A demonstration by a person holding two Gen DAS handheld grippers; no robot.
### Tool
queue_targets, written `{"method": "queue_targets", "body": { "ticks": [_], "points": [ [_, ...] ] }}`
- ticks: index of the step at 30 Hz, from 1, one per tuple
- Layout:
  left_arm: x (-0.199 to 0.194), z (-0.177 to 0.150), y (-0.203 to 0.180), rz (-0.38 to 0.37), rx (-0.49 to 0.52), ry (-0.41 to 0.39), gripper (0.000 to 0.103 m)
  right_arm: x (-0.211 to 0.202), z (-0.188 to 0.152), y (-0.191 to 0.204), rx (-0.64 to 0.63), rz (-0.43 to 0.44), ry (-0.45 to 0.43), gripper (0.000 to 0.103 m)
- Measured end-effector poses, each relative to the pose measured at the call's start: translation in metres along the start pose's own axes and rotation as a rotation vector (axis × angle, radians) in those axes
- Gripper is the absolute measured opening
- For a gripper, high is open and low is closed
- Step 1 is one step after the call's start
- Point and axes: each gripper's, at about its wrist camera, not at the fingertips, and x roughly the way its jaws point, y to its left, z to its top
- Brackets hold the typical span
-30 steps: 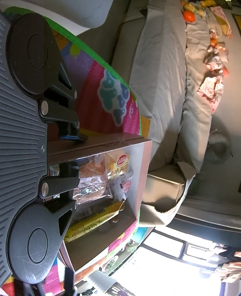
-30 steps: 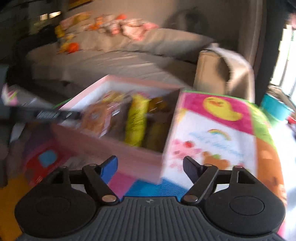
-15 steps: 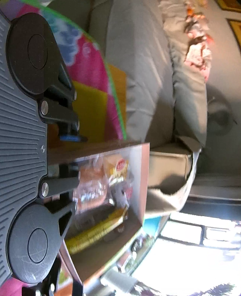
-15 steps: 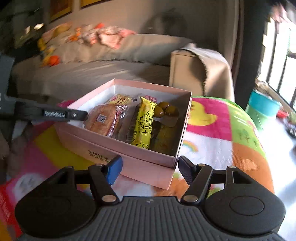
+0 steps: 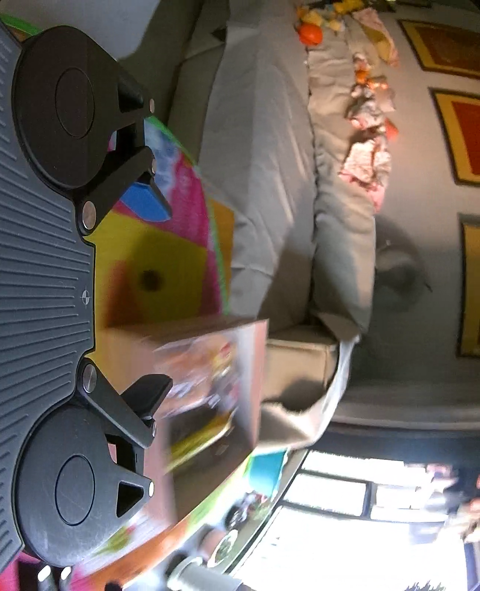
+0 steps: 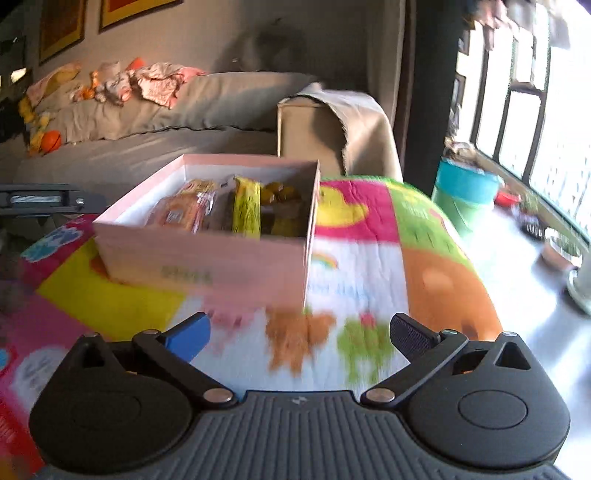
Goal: Organize objects
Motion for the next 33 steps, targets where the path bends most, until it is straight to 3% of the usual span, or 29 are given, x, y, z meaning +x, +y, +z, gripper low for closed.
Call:
{"method": "queue_targets", "body": {
  "ticks": [5, 9, 14, 33],
  "points": [
    [-0.05, -0.069, -0.02, -0.045, 0.042, 0.083, 0.094, -0.02, -0.053, 0.005, 0.081, 0.075, 0.083, 0.103],
    [-0.058, -0.106, -0.025, -0.036, 0.016, 0.115, 0.093, -0.031, -0.071, 0.024, 0.008, -0.02, 0.047, 0.103],
    [-0.054, -0.105, -0.034, 0.005, 0.068, 0.128, 0.096, -0.033, -0.078, 0.018, 0.055, -0.009, -0.013, 0.103],
    [-0.048, -0.104, -0.042, 0.044, 0.047, 0.135, 0.1, -0.031, -0.077, 0.022, 0.022, -0.02, -0.011, 0.103]
  ]
}}
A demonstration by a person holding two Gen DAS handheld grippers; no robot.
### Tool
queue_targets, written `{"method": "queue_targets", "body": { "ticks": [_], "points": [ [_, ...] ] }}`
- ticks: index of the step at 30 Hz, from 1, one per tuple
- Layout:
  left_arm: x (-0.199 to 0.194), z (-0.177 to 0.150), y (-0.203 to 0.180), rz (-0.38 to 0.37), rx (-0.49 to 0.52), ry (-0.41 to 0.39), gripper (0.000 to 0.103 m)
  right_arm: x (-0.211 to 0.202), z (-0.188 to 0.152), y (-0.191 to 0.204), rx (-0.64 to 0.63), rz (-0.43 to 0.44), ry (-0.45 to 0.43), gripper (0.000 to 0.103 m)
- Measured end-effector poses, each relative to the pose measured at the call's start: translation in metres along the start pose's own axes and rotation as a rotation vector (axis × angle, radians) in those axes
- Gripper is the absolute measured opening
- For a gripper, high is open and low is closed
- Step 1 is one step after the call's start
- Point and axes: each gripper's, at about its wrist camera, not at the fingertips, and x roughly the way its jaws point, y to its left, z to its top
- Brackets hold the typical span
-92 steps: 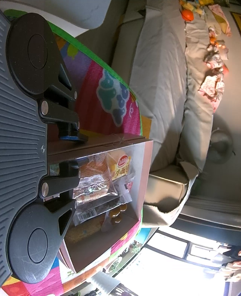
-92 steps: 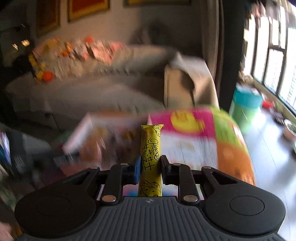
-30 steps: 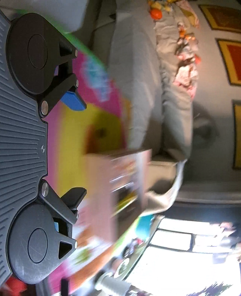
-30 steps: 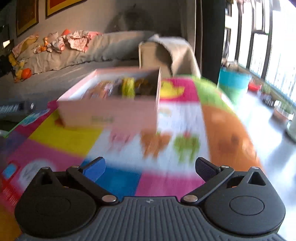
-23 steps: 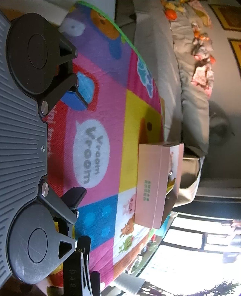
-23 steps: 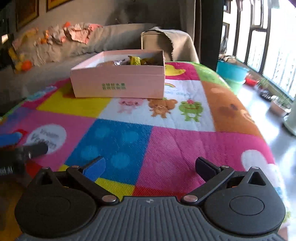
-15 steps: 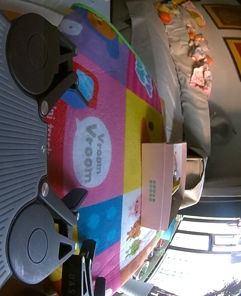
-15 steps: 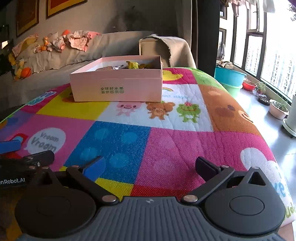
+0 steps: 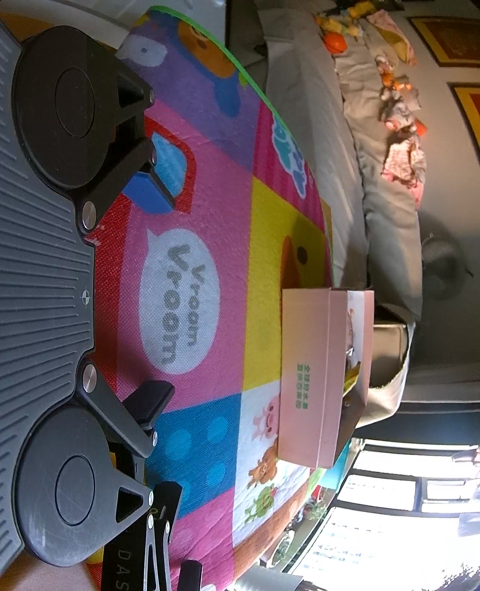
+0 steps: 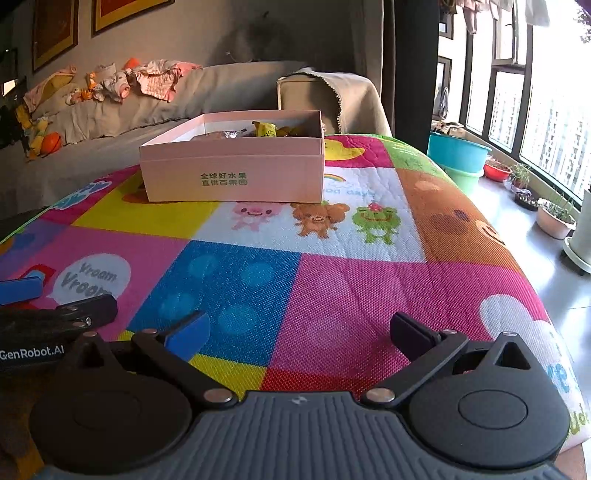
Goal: Organize objects
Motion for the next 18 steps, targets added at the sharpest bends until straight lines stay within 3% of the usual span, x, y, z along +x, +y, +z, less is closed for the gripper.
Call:
{"method": "queue_targets", "body": {
  "ticks": [18],
  "points": [
    [0.0011, 0.0016, -0.0011, -0.007, -0.01, 0.001, 0.1, -0.0001, -0.0002, -0.0002, 0.001, 0.0, -0.001, 0.103]
  ]
}}
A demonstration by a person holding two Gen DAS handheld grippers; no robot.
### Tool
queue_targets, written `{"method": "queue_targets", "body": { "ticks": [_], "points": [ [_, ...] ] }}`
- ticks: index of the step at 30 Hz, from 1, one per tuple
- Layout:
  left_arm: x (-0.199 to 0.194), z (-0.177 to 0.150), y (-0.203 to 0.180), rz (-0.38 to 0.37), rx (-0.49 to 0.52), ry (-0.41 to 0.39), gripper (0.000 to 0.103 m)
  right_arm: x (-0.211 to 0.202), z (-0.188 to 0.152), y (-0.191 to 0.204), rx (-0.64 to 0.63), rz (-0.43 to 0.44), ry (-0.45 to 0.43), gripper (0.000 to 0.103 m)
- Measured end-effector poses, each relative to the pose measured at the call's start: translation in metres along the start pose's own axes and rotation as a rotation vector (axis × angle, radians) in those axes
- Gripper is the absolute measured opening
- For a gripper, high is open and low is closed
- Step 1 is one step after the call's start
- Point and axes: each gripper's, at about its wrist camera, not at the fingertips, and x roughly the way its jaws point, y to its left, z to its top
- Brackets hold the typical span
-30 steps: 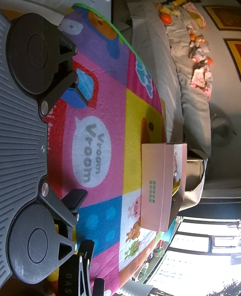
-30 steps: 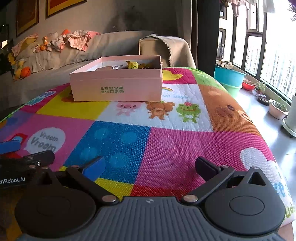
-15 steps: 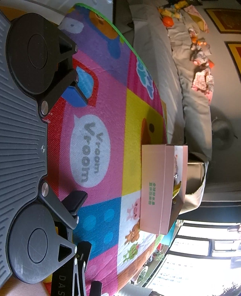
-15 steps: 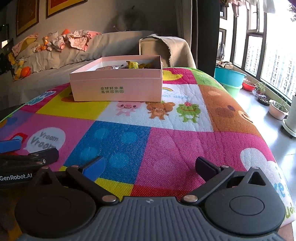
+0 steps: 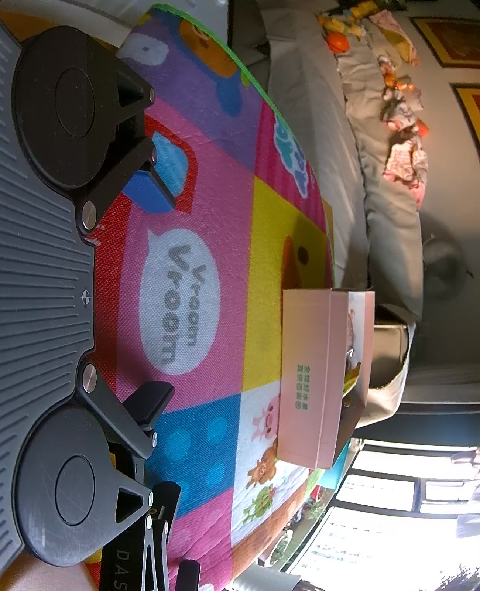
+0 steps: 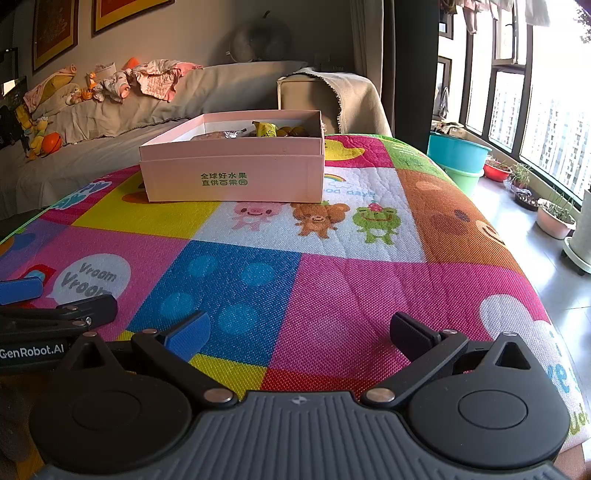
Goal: Organize objects
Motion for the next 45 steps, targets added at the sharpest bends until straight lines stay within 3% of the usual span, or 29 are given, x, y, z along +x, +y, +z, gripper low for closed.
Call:
{"method": "queue_targets", "body": {
  "ticks": [45],
  "points": [
    [0.0024, -0.0003, 0.0018, -0.007, -0.007, -0.003, 0.1, -0.0002, 0.0002, 0.0001, 0.0, 0.0, -0.001, 0.103]
  ]
}}
